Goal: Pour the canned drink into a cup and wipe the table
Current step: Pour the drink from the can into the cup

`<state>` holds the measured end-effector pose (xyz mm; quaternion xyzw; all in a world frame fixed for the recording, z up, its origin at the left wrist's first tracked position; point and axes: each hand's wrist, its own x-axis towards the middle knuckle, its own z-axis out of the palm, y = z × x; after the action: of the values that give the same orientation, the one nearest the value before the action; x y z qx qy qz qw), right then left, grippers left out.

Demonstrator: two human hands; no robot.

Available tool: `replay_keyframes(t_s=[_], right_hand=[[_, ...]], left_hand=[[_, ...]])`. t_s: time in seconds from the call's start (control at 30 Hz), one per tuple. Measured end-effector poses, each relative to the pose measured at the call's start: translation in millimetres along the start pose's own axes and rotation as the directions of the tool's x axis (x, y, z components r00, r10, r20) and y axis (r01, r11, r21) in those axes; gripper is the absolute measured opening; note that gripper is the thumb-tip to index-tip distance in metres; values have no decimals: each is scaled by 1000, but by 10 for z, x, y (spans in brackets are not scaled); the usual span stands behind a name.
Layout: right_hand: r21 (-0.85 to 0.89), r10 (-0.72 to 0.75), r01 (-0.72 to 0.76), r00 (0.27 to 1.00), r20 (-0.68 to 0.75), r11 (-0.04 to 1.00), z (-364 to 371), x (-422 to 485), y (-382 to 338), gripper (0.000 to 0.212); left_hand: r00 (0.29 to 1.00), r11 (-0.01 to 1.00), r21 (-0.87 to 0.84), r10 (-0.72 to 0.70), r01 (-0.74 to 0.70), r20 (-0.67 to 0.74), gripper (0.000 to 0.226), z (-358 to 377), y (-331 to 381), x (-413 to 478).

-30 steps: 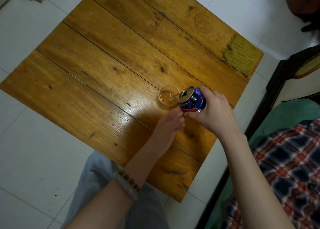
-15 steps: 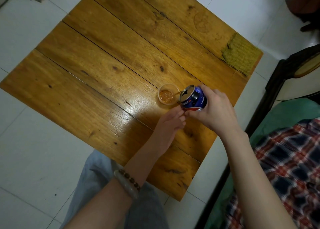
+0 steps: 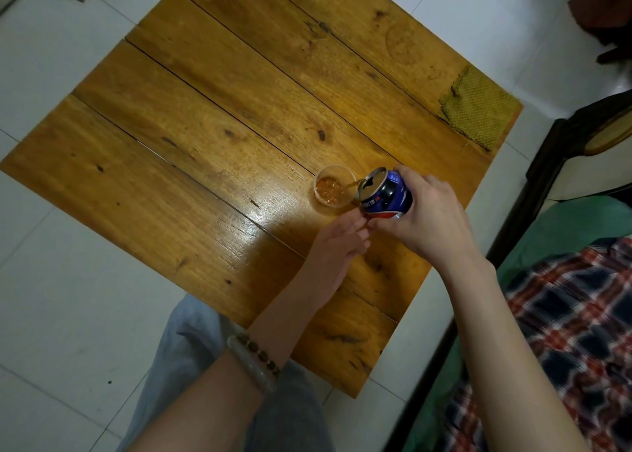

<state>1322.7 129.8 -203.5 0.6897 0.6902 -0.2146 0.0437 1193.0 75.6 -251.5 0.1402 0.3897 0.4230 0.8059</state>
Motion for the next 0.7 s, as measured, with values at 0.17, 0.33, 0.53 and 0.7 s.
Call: replay_keyframes(t_s=[0.17, 0.33, 0.53, 0.7], right_hand=[[-5, -1, 1, 1000, -7, 1000, 4, -1, -4, 78], [-1, 1, -1, 1000, -4, 1000, 9, -8, -13, 80], [0, -4, 4, 1000, 1, 1000, -18, -20, -35, 77], [-8, 2, -2, 1000, 9, 1000, -22, -17, -42, 78]], left_hand=[[1000, 1000, 14, -2, 2, -14, 42, 6, 0, -7], [1000, 1000, -15, -7, 6, -30, 39, -1, -3, -7], [1000, 1000, -3, -5, 4, -11, 41, -3, 2, -21], [1000, 1000, -10, -4, 4, -12, 41, 4, 7, -27]])
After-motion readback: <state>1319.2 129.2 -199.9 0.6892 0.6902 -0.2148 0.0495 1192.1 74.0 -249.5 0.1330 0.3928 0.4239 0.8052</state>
